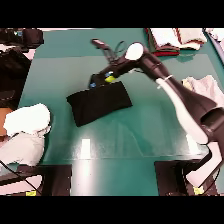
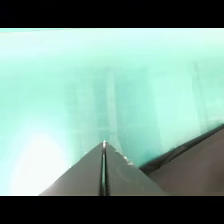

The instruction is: Fold the shirts.

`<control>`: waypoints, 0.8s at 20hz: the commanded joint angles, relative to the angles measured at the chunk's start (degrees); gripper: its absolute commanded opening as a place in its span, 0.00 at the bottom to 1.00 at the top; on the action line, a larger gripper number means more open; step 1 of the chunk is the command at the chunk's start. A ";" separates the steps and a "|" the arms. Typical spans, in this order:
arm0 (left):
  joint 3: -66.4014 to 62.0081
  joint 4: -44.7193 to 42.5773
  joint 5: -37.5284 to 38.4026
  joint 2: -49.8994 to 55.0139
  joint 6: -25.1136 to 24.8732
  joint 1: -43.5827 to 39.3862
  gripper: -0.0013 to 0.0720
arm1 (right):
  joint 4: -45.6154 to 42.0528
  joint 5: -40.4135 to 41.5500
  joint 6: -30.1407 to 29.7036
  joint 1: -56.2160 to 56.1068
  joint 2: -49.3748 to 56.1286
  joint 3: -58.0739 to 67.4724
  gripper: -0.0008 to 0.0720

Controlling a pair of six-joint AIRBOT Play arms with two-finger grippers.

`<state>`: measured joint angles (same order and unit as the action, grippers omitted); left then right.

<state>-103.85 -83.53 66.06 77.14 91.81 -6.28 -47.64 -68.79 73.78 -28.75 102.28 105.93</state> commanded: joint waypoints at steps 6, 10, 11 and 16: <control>0.00 1.40 -1.14 -0.96 -0.83 -5.81 0.05 | -5.55 -2.08 2.93 21.79 -1.05 -18.36 0.88; 0.00 1.40 -2.01 -0.94 -1.86 -8.39 0.05 | 4.35 -1.97 2.84 21.55 6.73 -18.27 0.87; 0.00 1.97 -2.27 -0.94 -1.81 -8.39 0.05 | 6.73 -0.92 2.62 20.70 8.22 -18.27 0.87; 0.00 2.12 -2.45 -0.74 -1.81 -8.39 0.05 | 12.70 0.33 0.48 14.32 14.43 -11.32 0.74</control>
<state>-103.85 -81.62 63.83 76.25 90.13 -14.41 -37.80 -68.97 75.16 -11.44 112.99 90.89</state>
